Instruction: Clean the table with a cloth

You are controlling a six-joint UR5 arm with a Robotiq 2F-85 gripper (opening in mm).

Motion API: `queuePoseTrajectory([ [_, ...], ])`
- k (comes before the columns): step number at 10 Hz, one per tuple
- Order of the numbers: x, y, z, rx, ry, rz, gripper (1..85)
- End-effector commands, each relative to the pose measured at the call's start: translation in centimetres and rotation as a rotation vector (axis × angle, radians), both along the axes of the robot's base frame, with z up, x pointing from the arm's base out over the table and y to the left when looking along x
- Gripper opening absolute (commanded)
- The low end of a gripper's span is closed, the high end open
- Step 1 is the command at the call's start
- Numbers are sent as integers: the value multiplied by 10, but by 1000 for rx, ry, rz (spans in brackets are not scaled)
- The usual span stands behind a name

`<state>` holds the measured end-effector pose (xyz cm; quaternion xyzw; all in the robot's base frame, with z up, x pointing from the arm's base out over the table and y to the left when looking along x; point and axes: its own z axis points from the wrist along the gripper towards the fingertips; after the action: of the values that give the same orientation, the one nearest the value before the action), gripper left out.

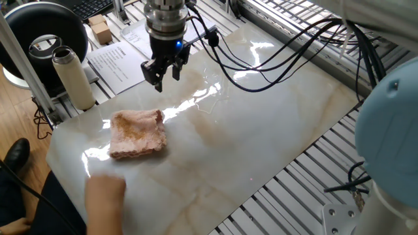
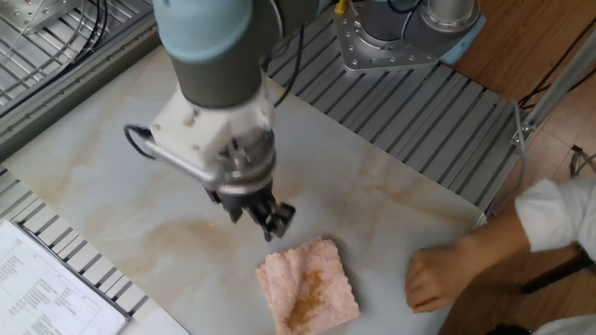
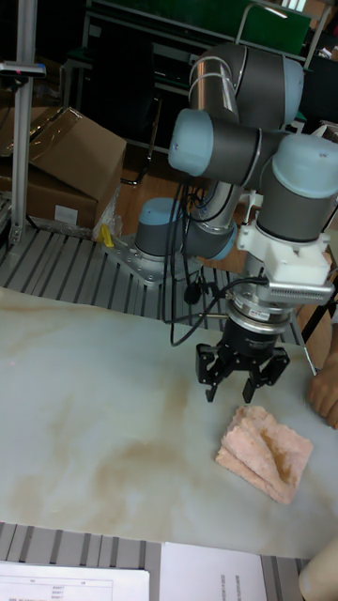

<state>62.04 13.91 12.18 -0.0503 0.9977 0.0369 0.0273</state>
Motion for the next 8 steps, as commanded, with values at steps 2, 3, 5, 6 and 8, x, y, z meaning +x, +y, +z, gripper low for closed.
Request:
queuePoseTrajectory([
  [2,-1,0,-2,-48,39,-43,563],
  [3,-8,-3,-2,-61,67,-27,560],
  [5,-16,2,-2,-43,93,1,567],
  [6,-8,6,-5,-37,68,-18,590],
  [8,8,39,-37,-42,29,-102,603],
])
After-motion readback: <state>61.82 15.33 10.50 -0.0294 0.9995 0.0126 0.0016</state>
